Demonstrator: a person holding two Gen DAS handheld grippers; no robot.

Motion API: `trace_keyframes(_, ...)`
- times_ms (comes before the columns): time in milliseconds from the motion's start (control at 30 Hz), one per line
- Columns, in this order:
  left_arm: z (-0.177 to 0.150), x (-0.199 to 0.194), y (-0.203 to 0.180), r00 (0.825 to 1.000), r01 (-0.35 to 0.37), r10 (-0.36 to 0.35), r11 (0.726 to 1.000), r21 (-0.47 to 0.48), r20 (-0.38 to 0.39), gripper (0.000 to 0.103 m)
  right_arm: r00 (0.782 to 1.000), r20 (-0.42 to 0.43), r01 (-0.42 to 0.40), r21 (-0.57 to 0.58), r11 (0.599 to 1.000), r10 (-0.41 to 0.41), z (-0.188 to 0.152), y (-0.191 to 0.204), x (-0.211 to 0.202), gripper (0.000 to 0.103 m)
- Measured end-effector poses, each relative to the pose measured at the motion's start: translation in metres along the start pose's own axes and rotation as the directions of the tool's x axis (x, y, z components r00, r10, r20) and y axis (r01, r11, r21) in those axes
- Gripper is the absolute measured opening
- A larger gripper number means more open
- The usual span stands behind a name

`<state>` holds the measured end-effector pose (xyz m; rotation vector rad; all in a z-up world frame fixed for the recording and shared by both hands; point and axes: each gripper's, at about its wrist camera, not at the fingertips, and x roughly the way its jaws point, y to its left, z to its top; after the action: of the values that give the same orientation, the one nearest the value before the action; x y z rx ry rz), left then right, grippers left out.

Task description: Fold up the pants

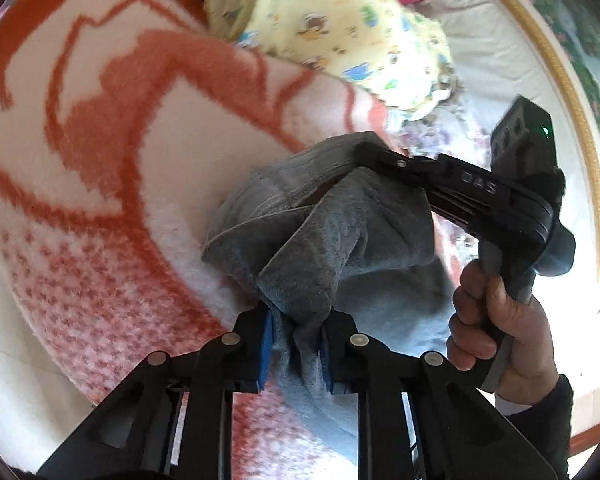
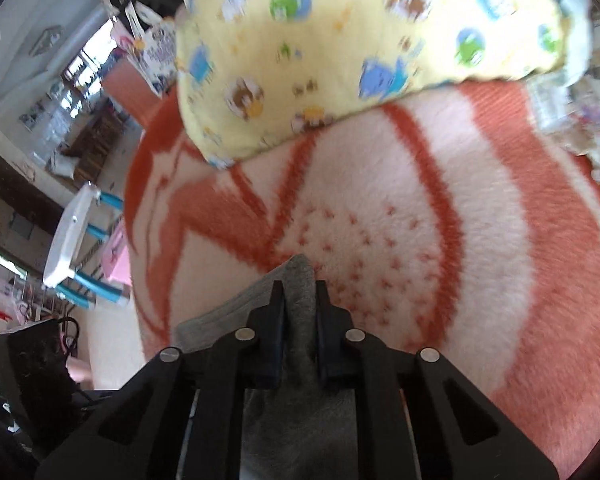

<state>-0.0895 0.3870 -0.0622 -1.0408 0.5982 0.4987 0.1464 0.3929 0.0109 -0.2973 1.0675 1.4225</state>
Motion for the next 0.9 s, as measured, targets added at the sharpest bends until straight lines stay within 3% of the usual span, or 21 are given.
trace_keyframes(167, -0.006, -0.016, -0.031, 0.998, 0.059, -0.061, 0.996, 0.065, 0.022, 0.016, 0.993, 0.115, 0.000, 0.008, 1.000, -0.001, -0.013, 0.004, -0.058, 0.014)
trace_keyframes(400, -0.027, -0.029, -0.089, 0.990, 0.139, -0.141, 0.973, 0.183, -0.001, 0.016, 0.964, 0.264, -0.002, 0.080, 0.997, -0.019, -0.056, -0.005, -0.143, 0.014)
trace_keyframes(633, -0.080, -0.031, -0.156, 0.974, 0.225, -0.204, 0.921, 0.319, -0.098, 0.016, 0.914, 0.397, -0.006, 0.215, 0.977, -0.082, -0.133, -0.032, -0.224, 0.014)
trace_keyframes(900, -0.143, -0.026, -0.220, 0.952, 0.294, -0.219, 0.846, 0.445, -0.212, 0.016, 0.865, 0.474, -0.004, 0.335, 0.942, -0.165, -0.220, -0.062, -0.294, 0.014)
